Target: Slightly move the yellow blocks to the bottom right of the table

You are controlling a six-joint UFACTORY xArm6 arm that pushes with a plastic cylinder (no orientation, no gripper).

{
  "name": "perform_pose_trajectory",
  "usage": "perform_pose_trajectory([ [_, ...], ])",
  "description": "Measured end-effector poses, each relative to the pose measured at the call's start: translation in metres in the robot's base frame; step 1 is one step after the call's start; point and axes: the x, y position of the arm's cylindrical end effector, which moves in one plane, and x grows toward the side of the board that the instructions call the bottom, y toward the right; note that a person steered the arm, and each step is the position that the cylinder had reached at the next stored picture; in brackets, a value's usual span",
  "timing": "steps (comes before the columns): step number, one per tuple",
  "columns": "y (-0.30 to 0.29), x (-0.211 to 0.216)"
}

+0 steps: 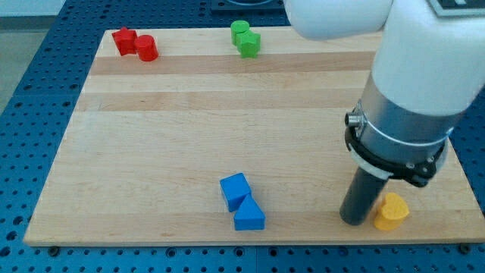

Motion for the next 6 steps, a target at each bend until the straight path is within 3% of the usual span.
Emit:
perform_pose_trajectory([
  [2,0.004,0.013],
  [4,0.057,0.013],
  [6,0.014,0.012],
])
